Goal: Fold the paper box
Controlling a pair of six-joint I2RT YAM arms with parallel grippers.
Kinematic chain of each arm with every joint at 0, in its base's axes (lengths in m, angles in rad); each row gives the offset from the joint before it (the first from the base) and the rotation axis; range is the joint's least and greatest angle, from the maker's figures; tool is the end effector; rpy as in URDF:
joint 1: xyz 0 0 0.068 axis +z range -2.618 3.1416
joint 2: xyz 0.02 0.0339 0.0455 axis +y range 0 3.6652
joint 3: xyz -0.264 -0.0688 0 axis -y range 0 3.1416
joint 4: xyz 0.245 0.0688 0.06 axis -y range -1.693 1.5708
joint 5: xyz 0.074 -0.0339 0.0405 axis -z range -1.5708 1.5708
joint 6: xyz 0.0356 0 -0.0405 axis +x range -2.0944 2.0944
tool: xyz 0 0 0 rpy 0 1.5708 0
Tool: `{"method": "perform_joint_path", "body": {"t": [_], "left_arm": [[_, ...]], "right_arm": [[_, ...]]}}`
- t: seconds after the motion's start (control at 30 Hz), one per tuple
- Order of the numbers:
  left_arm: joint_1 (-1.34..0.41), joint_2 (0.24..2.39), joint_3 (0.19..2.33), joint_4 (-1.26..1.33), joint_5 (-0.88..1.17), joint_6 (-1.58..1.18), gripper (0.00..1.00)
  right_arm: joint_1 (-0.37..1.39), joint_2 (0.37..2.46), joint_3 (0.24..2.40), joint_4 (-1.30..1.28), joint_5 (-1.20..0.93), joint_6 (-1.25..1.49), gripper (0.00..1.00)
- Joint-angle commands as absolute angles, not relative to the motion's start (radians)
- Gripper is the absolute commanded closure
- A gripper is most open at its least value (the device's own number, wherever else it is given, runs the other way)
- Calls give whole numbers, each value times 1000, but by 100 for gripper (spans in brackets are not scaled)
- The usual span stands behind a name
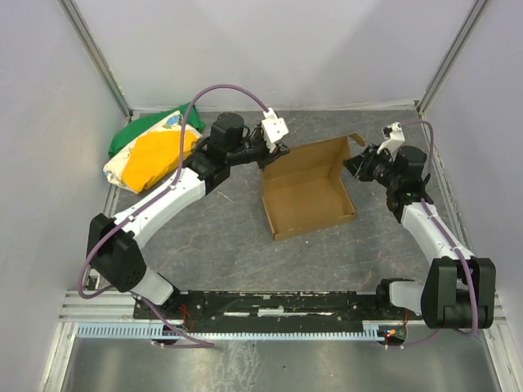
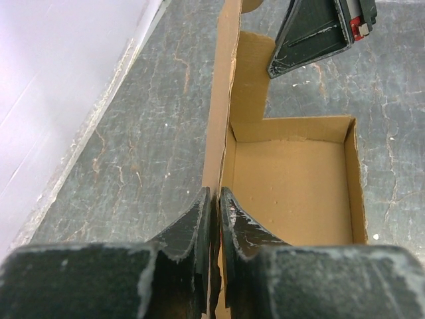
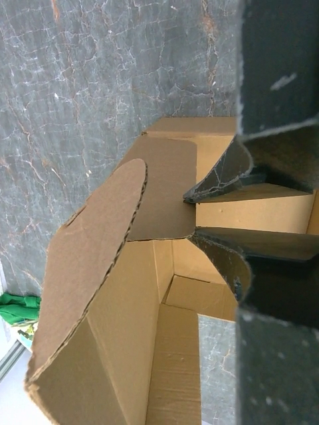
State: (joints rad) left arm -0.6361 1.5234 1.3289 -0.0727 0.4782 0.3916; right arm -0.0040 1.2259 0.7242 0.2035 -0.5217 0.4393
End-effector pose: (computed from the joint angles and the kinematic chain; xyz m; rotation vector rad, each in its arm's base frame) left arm 0.2809 -0.2278 0.3608 1.1888 1.4178 -0.6094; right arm 0.2747 0.0166 0.2659 0.0512 1.9018 0.7842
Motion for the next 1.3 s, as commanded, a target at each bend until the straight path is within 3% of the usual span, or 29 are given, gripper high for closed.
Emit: {"method": "perform_joint_path", "body": {"t": [0.0,0.33,0.47,0.53,0.9,1.07,1.27], "left_arm": [[-638,1515,1340,-60,532,336,84],[-645,1440,1205,-67,581,268,85],[-655,1418,1165,-72,595,233,85],[-658,1407,1147,-78,597,214,85],[-673,1380,1090,-144,522,170,87],[-689,1334,1047,-172,509,153,84],[-710,1257,936,-145,502,89,67]], "right_arm": [[5,1195,731,194,-519,406,71],[6,987,662,-14,-444,332,59],[5,894,641,-131,-418,324,41],[6,832,638,-211,-405,312,37],[6,420,689,-545,-372,423,34],[6,473,752,-602,-353,419,35],[6,587,781,-518,-335,459,36]]}}
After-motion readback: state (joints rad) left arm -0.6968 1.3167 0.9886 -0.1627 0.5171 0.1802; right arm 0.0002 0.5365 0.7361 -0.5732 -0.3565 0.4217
